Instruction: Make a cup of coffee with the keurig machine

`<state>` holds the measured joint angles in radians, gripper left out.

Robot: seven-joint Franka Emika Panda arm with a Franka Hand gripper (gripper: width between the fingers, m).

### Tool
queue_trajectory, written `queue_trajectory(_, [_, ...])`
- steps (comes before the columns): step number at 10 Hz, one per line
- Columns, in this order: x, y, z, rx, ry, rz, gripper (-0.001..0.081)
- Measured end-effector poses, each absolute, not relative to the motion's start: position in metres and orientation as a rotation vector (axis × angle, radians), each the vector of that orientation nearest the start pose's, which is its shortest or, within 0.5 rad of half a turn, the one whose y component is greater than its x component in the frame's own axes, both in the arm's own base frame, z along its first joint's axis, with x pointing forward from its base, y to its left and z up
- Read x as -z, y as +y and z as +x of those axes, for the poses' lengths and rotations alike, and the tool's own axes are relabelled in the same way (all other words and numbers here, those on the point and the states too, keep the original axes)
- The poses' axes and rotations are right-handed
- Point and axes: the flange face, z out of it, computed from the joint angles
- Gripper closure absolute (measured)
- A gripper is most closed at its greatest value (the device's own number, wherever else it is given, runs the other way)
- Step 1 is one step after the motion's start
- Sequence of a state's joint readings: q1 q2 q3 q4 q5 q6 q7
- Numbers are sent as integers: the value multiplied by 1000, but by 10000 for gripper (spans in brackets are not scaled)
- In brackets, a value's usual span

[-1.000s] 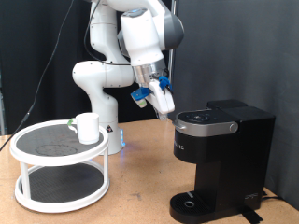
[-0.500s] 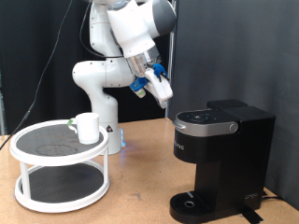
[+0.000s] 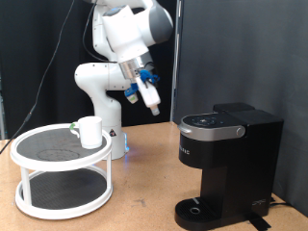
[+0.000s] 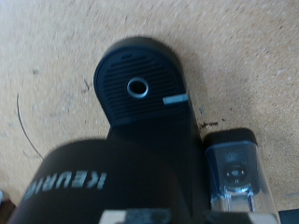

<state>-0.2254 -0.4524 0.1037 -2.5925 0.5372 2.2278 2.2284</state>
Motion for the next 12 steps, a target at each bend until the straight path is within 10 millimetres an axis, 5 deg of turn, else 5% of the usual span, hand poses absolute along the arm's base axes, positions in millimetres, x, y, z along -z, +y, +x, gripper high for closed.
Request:
queue_trajectory(2, [-420, -45, 381, -371, 2720, -562, 806])
queue_trajectory(6, [-412, -46, 373, -456, 2803, -341, 806])
queue_trajectory(9, [-416, -69, 345, -534, 2834, -185, 806])
queue_trajectory(12, [-426, -94, 319, -519, 2852, -206, 806])
